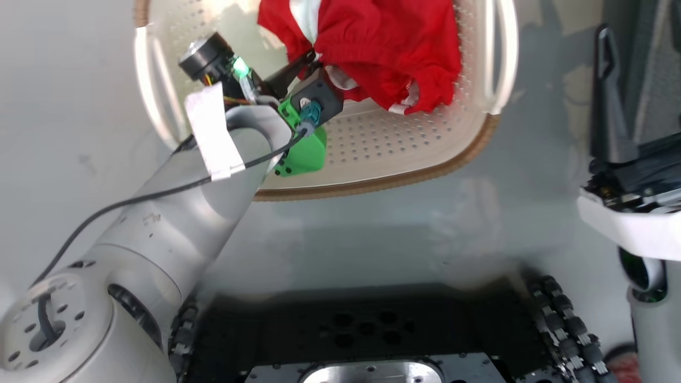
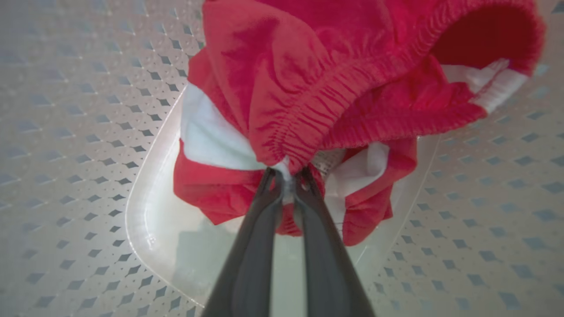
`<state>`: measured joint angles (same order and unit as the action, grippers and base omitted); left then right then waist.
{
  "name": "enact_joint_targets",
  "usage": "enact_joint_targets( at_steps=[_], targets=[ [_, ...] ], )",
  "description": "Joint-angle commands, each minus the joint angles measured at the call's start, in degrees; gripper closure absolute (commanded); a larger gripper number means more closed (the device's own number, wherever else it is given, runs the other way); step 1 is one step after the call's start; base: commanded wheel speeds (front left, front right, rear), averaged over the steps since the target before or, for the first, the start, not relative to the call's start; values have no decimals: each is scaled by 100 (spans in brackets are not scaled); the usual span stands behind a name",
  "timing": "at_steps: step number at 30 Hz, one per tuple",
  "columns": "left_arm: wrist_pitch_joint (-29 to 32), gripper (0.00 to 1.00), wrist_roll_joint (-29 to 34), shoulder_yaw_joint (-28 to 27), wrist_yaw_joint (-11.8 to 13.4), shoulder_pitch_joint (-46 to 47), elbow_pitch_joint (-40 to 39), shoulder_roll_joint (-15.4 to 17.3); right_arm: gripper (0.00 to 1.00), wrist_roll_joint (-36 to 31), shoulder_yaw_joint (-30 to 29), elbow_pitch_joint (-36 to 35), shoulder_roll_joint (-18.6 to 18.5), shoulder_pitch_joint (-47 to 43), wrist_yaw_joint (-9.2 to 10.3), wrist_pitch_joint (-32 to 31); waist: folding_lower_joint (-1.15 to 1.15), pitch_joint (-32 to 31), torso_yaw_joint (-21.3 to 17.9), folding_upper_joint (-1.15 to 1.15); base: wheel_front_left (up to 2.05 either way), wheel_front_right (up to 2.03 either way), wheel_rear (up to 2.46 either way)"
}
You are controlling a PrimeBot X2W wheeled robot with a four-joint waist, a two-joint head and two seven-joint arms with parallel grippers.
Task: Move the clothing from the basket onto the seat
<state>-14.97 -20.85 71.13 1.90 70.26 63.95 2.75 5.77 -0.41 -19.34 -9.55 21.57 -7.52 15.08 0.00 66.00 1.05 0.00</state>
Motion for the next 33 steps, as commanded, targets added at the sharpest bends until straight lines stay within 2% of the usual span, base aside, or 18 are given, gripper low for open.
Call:
enact_joint_targets(
  at_steps=[1, 7, 8, 9, 14, 21, 27, 33],
  targets=[
    [-23, 100, -33, -31, 70, -95, 12, 25, 0, 4, -53, -21, -27, 63, 6, 13, 0, -33, 215, 0, 0, 0, 0],
    [-23, 100, 5, -192, 240, -251, -161, 211, 0, -12, -64, -5, 23, 138, 6, 13, 0, -24, 370, 0, 0, 0, 0],
    [-23, 85, 43, -197, 242, -273, -207, 241, 0, -4, -47, 17, 43, 139, 6, 13, 0, -21, 361, 0, 0, 0, 0],
    [-24, 0, 112, -167, 235, -275, -246, 262, 0, 3, -36, 34, 53, 135, 6, 13, 0, -20, 350, 0, 0, 0, 0],
    [-25, 0, 406, -77, 278, -206, -302, 318, 0, 59, 67, 119, 135, 92, 6, 13, 0, -17, 170, 0, 0, 0, 0],
    [-18, 0, 661, 7, 501, -27, 176, 263, 0, 144, 208, 224, 278, 98, 6, 13, 0, -11, -137, 0, 0, 0, 0],
    [79, 0, 598, 24, 338, 80, 678, 200, 0, 209, 413, 319, 365, 42, 6, 13, 0, -4, -359, 0, 0, 0, 0],
    [258, 0, 403, -61, 15, 156, 868, 225, 0, 258, 509, 377, 375, -66, 6, 13, 0, 7, -508, 0, 0, 0, 0]
  ],
)
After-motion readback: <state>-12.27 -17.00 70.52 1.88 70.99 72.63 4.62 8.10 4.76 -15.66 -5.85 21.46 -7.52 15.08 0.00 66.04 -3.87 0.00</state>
